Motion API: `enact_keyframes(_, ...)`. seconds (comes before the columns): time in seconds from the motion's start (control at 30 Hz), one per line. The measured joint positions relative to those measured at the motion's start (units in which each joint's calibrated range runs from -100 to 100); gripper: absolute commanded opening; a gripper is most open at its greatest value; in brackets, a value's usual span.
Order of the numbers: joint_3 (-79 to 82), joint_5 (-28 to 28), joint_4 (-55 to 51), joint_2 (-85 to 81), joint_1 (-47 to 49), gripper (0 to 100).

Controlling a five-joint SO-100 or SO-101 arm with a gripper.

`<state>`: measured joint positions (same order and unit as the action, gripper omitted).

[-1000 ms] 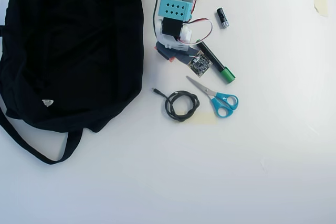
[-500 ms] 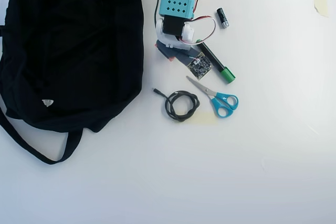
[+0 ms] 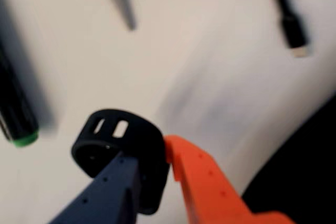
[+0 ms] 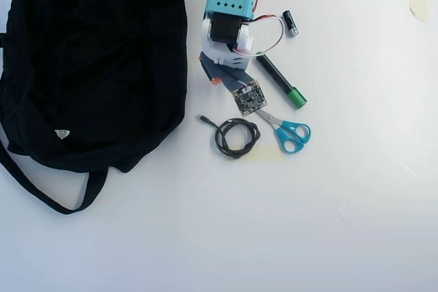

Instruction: Put the bike light into the black bag

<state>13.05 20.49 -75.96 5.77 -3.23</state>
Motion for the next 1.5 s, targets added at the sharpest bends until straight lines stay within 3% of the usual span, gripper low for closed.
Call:
enact_keyframes(0.4, -4.2, -10.0, -0.3, -9.2, 0.0, 2)
enact_keyframes(0.93, -4.5, -13.0, -3.3, -18.9, -2.9, 2)
enact_keyframes(1.1, -5.8, -17.7, -3.4, -22.5, -4.6, 2)
enact_keyframes(1.5, -8.2, -22.8, -3.4, -27.6, -8.7, 2)
